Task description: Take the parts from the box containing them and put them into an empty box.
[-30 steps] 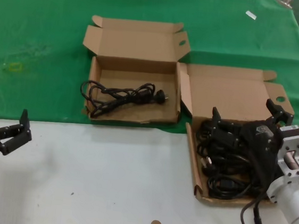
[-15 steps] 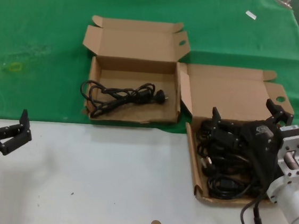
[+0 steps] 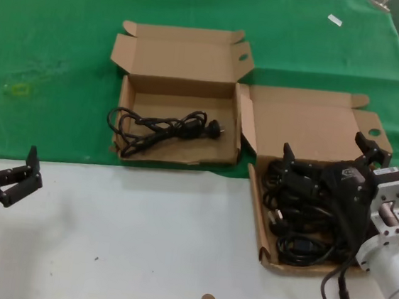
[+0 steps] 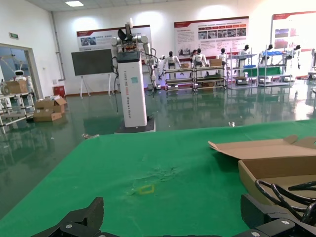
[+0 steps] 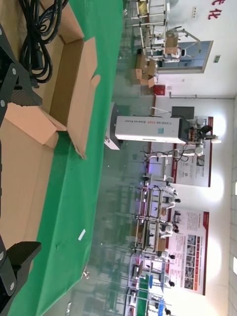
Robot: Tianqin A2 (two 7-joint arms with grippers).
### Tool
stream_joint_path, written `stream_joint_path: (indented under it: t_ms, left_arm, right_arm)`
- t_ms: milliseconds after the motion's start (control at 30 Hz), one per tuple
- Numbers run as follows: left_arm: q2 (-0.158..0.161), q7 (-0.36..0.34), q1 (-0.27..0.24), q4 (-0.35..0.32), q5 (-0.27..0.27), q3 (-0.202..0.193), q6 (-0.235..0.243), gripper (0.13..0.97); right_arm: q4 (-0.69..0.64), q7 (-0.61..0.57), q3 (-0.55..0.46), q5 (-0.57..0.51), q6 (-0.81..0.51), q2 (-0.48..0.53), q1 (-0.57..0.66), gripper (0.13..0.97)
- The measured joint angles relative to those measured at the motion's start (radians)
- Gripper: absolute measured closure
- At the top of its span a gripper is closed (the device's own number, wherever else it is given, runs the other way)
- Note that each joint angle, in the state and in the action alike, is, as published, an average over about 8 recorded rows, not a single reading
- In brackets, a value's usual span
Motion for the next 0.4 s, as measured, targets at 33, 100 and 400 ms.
stream_joint_path:
  t_ms: [33, 100, 400]
  left_arm:
    - [0.0, 0.0, 0.0, 0.0, 0.0, 0.0, 0.0, 0.132]
    - [0.0, 0.0, 0.0, 0.0, 0.0, 0.0, 0.0, 0.132]
    - [0.0, 0.0, 0.0, 0.0, 0.0, 0.0, 0.0, 0.132]
  right_arm:
    - [0.0, 0.0, 0.0, 0.0, 0.0, 0.0, 0.0, 0.129]
    - [0.0, 0.0, 0.0, 0.0, 0.0, 0.0, 0.0, 0.129]
    - [0.0, 0.0, 0.0, 0.0, 0.0, 0.0, 0.0, 0.129]
